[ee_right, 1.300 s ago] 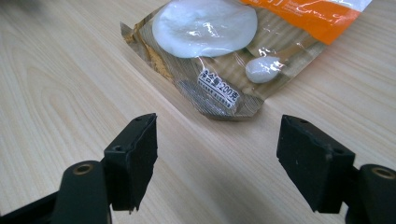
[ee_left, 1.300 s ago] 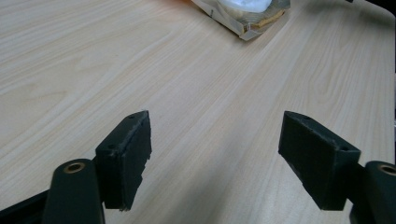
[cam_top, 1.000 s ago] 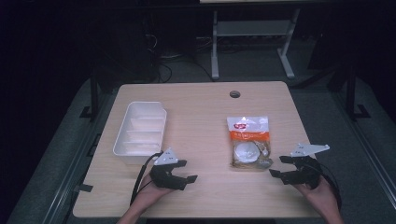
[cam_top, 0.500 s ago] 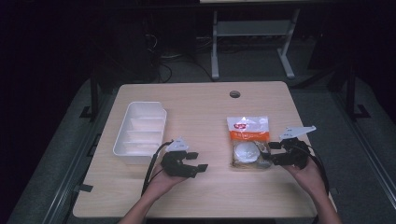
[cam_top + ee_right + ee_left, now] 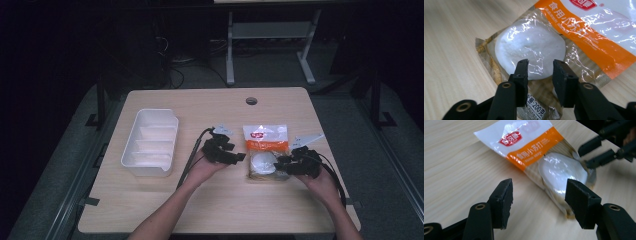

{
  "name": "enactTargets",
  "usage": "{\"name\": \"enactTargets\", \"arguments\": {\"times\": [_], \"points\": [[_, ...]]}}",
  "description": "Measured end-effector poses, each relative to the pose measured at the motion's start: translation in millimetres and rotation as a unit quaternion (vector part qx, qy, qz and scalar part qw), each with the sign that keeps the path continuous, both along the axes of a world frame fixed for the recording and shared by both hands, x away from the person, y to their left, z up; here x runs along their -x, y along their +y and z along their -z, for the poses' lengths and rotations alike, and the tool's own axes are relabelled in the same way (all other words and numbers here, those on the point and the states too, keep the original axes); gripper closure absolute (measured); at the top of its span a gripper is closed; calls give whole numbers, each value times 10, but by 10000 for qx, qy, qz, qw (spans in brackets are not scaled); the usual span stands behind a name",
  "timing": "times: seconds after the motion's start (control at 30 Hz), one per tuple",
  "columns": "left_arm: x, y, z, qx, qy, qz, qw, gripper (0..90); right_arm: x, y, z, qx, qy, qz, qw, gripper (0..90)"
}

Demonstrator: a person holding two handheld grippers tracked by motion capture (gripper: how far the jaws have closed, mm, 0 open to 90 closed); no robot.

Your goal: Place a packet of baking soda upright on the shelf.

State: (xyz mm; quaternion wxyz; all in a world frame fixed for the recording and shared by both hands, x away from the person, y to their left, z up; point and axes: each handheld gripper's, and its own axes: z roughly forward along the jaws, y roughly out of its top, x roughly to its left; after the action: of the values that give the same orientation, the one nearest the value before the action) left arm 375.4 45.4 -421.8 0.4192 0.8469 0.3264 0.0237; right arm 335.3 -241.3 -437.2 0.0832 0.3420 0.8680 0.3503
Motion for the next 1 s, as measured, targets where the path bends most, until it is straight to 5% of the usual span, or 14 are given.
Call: {"name": "enactTargets", "arguments": {"times": [0.23,0.43,0.63,0.83,1.0], "points": [[-320,-239,204,-8,533,-331,9980,325,-1,35,58,159,14,17,9999,700],[-437,-333,321,115,858,-514,9949,319,8,47,101,347,-78,74,9993,790],[-497,-438,395,10,956,-520,9941,362,40,50,128,377,-230,58,9990,820],[-543,-482,443,338,1307,-374,9901,541,42,43,131,365,-246,51,9990,812],[-548,-479,458,479,1383,-270,9889,716,46,42,132,378,-263,48,9989,785]]}}
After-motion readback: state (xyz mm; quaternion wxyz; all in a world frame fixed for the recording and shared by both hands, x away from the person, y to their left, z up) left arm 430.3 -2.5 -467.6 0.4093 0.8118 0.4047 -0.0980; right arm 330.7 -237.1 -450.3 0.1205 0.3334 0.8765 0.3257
